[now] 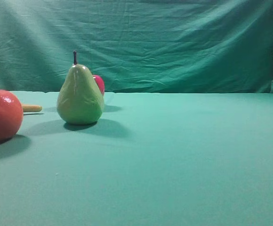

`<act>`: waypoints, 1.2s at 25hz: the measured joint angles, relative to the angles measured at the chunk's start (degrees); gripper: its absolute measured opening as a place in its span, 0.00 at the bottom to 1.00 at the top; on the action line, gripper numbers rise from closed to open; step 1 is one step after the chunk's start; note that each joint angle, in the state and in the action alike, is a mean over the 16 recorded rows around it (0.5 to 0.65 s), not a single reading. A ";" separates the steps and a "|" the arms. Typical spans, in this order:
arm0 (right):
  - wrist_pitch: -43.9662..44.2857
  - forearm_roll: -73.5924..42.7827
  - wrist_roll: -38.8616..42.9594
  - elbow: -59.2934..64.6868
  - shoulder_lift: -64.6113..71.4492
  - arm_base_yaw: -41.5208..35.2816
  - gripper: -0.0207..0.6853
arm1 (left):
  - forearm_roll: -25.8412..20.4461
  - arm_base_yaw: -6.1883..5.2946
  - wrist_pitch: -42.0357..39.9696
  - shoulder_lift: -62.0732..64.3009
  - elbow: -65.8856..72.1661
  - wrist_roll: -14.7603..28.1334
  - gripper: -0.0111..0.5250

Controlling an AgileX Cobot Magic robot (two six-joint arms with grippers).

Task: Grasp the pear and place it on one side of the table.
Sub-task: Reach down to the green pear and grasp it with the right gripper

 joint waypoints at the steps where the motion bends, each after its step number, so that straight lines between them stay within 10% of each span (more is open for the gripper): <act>1: 0.00 0.00 0.00 0.00 0.00 0.00 0.03 | 0.00 0.00 0.00 0.00 0.00 0.00 0.02; 30: -17.19 3.90 3.20 -2.23 1.77 0.00 0.03 | 0.00 0.00 0.00 0.00 0.00 0.00 0.02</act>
